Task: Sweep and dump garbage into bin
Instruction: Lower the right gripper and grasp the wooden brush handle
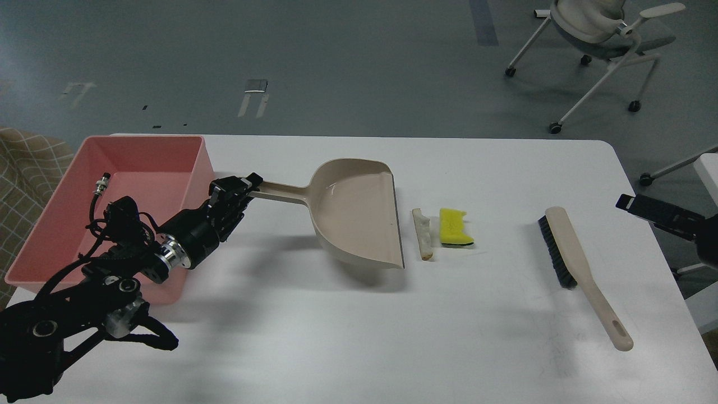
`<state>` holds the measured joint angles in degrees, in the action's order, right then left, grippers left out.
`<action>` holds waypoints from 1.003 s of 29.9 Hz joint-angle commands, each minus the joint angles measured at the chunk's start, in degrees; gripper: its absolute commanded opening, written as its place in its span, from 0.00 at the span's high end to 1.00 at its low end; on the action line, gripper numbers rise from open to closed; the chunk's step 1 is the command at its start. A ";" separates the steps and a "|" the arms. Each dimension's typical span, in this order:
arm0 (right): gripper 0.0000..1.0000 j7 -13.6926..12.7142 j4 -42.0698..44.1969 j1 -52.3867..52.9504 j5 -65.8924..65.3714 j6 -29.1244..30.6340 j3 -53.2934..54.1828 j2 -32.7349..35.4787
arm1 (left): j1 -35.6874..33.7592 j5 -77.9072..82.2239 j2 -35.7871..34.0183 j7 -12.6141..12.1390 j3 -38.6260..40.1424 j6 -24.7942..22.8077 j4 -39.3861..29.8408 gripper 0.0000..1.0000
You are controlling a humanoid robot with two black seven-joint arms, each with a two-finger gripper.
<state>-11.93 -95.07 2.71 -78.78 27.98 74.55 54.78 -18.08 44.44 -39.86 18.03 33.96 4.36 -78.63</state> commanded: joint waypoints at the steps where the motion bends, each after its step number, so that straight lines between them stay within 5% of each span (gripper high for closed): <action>1: 0.08 -1.25 -1.60 -2.35 0.03 0.02 -0.45 0.06 | 0.41 1.00 0.14 0.08 0.14 -0.05 -0.12 1.00; 8: 0.21 -3.36 -1.43 -3.06 -0.15 0.02 -4.49 -0.29 | 0.33 1.08 1.01 -0.01 0.14 0.04 -0.64 1.00; 23: 0.13 -3.62 -1.34 -3.15 -5.07 0.02 -6.96 -5.74 | 0.24 1.52 1.10 0.08 0.14 0.04 -0.64 1.00; 30: 0.27 -3.62 -1.34 -3.15 -10.08 0.02 -9.24 -7.94 | 0.24 1.52 1.19 -0.01 0.22 0.04 -0.64 1.00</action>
<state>-15.56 -96.43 -0.42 -88.22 28.02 66.33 47.20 -17.91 45.97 -38.74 18.02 34.10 4.40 -79.30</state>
